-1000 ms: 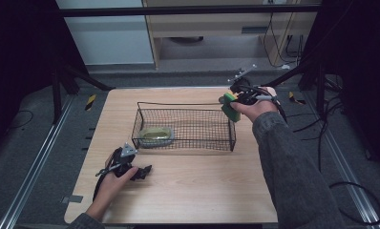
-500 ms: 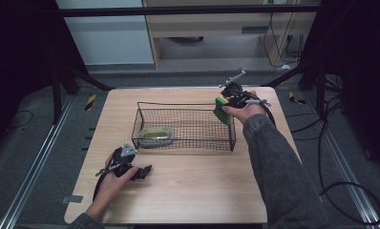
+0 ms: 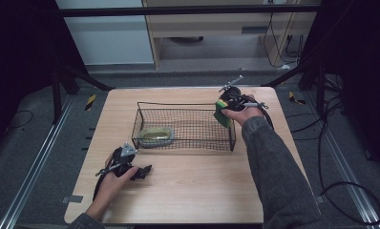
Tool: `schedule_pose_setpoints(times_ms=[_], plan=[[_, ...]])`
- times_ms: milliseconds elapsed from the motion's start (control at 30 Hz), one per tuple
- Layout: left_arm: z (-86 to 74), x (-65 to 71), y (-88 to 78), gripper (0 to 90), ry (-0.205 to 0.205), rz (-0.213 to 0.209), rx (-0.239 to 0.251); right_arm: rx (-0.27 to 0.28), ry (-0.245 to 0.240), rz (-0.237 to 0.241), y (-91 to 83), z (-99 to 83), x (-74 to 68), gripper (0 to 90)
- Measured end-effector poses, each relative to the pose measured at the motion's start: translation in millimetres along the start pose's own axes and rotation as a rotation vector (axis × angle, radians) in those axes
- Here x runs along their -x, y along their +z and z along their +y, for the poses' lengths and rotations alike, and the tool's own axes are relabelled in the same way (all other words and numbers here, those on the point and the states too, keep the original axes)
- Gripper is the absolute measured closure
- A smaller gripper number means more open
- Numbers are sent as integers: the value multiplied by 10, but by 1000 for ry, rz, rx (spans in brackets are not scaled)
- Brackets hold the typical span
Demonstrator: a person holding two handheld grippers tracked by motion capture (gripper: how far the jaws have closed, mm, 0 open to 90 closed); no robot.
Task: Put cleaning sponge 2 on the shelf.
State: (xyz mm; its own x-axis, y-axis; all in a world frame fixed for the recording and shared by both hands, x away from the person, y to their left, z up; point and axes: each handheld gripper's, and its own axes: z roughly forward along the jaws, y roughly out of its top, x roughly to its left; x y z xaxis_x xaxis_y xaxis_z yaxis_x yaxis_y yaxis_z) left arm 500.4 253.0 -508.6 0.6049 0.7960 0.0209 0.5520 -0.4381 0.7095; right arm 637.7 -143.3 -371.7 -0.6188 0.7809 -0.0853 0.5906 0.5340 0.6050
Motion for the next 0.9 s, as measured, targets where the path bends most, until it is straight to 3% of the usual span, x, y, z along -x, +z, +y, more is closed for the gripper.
schedule_pose_setpoints(times_ms=[900], plan=[[2,-4,4,0,-1,-1,2,-43,-10,0,246,-155,-30,639]])
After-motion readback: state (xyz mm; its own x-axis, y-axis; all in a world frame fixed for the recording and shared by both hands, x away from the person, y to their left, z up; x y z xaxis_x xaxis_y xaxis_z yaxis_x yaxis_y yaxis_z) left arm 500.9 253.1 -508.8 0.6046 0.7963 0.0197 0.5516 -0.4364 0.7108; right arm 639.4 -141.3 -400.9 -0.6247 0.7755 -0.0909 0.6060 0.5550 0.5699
